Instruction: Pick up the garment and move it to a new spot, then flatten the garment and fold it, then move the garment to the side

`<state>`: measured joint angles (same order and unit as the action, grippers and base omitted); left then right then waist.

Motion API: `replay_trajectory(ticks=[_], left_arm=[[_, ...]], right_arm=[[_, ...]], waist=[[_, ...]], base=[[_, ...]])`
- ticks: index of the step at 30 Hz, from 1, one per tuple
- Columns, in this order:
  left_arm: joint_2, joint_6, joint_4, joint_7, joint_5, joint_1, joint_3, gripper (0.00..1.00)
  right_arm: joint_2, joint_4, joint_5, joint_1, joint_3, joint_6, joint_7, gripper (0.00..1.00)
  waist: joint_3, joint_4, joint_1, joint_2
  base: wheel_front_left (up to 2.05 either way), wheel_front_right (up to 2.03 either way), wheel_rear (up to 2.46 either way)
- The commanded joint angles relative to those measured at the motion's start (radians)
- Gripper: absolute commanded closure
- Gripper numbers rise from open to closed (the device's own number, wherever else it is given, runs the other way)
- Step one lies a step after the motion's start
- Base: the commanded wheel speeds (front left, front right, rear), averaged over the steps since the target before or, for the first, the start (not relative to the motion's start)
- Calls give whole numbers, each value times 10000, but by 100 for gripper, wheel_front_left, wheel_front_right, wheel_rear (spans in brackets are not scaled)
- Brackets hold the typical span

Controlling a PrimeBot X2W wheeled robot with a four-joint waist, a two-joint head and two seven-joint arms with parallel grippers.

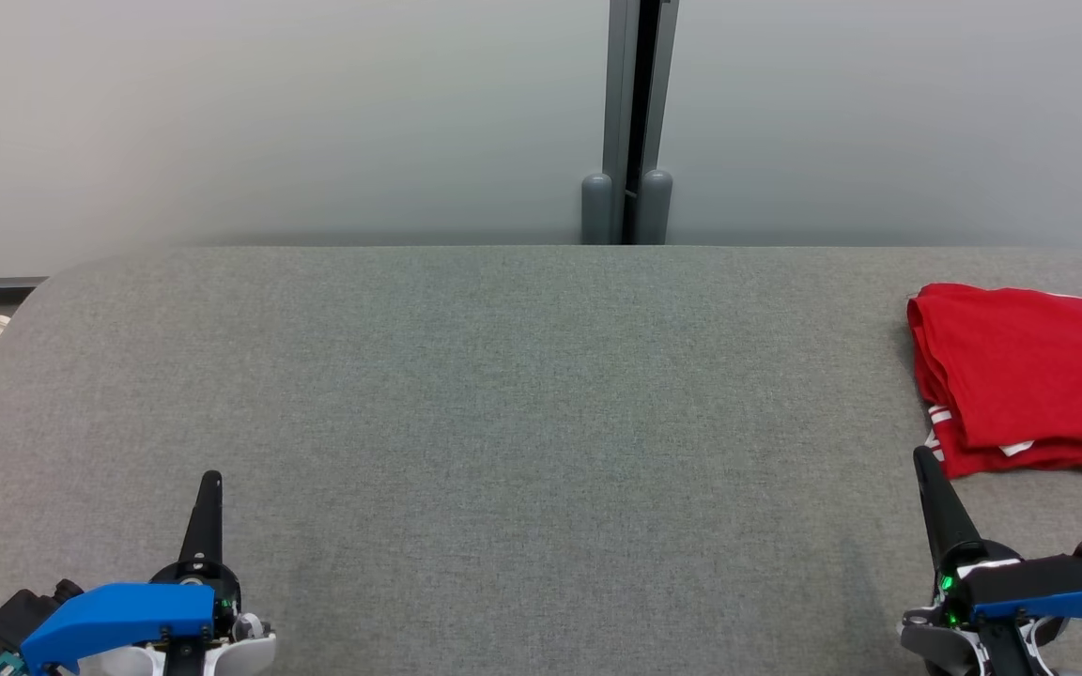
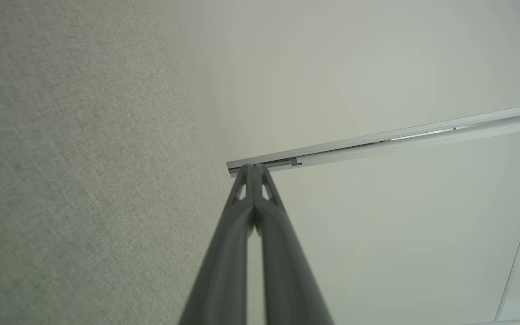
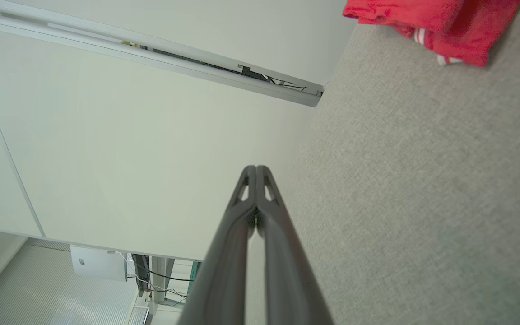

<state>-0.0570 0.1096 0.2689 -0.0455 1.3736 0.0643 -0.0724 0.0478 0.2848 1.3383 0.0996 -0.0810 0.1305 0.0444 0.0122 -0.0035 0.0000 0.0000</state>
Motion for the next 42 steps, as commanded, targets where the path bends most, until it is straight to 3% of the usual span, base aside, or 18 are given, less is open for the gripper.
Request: replay_trajectory(ticks=[1, 35, 42], left_arm=[[0, 76, -91, -65, 187, 227, -62, 100], [82, 266, -263, -712, 2389, 512, -441, 100], [82, 263, -257, -725, 2401, 500, -446, 100]], right_arm=[[33, -114, 231, 128, -56, 3, 73, 100], [40, -426, 2750, 142, -355, 4, 721, 100], [39, -430, 2757, 128, -354, 4, 733, 100]], waist=[[-3, 1, 0, 0], [-88, 34, 0, 0], [-91, 35, 0, 0]], base=[[0, 0, 0], [0, 0, 0], [0, 0, 0]])
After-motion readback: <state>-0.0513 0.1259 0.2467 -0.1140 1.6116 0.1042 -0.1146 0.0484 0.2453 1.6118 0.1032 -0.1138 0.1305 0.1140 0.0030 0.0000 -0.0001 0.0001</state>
